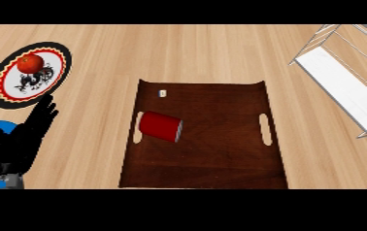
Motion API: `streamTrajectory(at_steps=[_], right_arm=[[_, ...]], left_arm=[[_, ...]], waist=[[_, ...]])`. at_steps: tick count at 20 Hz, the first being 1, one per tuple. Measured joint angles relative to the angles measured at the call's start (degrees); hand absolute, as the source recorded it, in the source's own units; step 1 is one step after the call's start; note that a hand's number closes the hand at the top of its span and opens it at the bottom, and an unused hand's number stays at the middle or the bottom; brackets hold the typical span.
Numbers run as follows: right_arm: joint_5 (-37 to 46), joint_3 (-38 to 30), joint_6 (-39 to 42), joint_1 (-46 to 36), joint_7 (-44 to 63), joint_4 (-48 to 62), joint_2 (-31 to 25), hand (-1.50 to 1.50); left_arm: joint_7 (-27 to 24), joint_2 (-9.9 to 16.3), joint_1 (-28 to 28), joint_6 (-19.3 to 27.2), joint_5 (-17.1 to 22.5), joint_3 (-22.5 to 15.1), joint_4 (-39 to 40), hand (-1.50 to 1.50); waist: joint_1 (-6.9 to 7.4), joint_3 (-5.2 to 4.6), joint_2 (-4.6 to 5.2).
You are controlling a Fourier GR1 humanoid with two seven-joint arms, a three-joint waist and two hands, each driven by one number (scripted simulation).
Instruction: Pick the sweet potato from the tray and place it in the tiered shelf
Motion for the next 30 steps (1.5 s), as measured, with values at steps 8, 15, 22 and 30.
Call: streamTrajectory(at_steps=[8, 15, 22, 30], right_arm=[[-3.9, -5.3, -9.9, 5.4, -0.5, 4.7, -2.7, -1.5], [-6.2, -5.5, -12.9, 8.8, -1.5, 10.0, -6.4, -1.5], [-11.0, -5.7, -18.8, 9.8, -3.6, 11.4, -7.6, -1.5], [-20.2, -11.0, -20.9, 9.2, -1.8, 4.8, -6.8, -1.5]], left_arm=[[-0.3, -1.1, -1.7, 0.3, -1.2, 0.3, 1.7, 0.0], [-0.1, -1.4, -1.3, -0.4, -1.4, 1.1, 1.2, 0.0], [0.3, -2.3, -1.1, -0.3, -2.5, 1.3, 0.8, 0.0], [-0.4, -2.2, -0.6, -0.9, -2.6, 2.2, 1.1, 0.0]], waist=[[-0.26, 0.0, 0.04], [-0.17, 0.01, 0.0], [-0.18, 0.0, -0.03], [-0.55, 0.0, -0.21]])
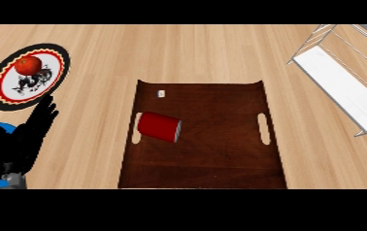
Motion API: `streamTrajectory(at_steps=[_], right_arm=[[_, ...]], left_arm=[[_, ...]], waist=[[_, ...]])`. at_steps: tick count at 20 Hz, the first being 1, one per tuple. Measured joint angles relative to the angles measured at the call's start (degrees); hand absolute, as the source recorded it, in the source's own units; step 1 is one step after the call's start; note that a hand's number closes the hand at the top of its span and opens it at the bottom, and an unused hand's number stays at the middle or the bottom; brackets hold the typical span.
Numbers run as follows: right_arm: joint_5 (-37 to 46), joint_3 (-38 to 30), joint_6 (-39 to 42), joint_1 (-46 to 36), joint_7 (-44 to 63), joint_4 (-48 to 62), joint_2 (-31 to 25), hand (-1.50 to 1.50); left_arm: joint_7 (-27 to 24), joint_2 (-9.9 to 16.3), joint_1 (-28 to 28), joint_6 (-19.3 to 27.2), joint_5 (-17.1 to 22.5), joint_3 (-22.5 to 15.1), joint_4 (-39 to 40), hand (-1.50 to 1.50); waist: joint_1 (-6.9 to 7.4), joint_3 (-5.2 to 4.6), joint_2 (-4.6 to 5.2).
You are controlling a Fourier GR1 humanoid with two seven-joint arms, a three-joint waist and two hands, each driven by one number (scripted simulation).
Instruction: Pick the sweet potato from the tray and place it in the tiered shelf
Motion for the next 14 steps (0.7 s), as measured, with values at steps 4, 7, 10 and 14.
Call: streamTrajectory(at_steps=[4, 7, 10, 14], right_arm=[[-4.4, -1.8, 0.2, 0.6, 1.6, -6.7, 0.6, -1.5], [-7.0, -2.8, 1.7, 1.1, 3.2, -13.1, -0.1, -1.5], [-9.6, -3.7, 5.4, 0.5, 6.4, -20.2, -1.6, -1.5], [-11.9, -6.8, 11.3, 1.7, 9.3, -29.9, -5.0, -1.5]], left_arm=[[0.0, -0.5, -0.3, 0.1, -0.3, 0.0, 0.4, 0.0], [-0.9, -0.8, 0.8, 0.0, -0.6, 0.0, 0.1, 0.0], [-0.4, -0.5, 0.4, -0.2, -0.5, 0.4, 0.1, 0.0], [0.6, -0.3, 0.6, -0.2, -0.2, 0.9, -0.5, 0.0]], waist=[[-0.24, -0.02, -0.08], [-0.36, -0.01, -0.17], [-0.63, -0.04, -0.27], [-1.24, -0.07, -0.51]])
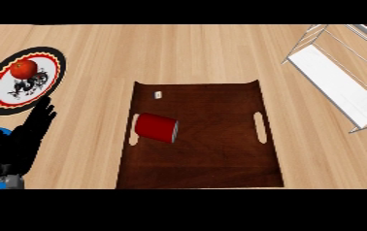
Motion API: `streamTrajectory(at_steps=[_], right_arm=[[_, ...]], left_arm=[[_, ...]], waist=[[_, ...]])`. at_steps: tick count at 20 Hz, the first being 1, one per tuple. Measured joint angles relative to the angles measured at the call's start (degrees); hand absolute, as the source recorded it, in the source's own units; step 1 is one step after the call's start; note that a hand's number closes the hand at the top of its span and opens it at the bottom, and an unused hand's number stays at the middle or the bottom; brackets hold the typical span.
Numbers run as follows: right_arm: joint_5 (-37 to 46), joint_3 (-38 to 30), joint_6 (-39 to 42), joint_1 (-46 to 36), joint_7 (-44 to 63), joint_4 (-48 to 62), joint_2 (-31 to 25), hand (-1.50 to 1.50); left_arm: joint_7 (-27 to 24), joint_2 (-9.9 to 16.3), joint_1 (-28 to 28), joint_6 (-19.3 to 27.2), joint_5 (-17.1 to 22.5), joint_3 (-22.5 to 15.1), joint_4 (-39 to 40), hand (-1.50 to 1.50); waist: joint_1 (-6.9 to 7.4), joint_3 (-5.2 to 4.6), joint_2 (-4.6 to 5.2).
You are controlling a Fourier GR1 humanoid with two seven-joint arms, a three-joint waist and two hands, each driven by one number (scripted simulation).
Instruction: Pick the sweet potato from the tray and place it in the tiered shelf
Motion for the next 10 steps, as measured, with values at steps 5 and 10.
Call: streamTrajectory(at_steps=[5, 10], right_arm=[[-4.0, -5.9, 9.0, 0.7, 1.5, -8.9, -4.4, -1.5], [-9.3, -13.2, 18.1, 1.4, 0.6, -14.1, -7.2, -1.5]], left_arm=[[0.4, -0.1, 1.2, 0.8, -0.1, 0.8, -0.5, 0.0], [0.2, 0.0, 2.9, 1.1, 0.0, 1.7, -0.2, 0.0]], waist=[[-1.64, -0.05, -0.68], [-3.37, -0.09, -1.45]])
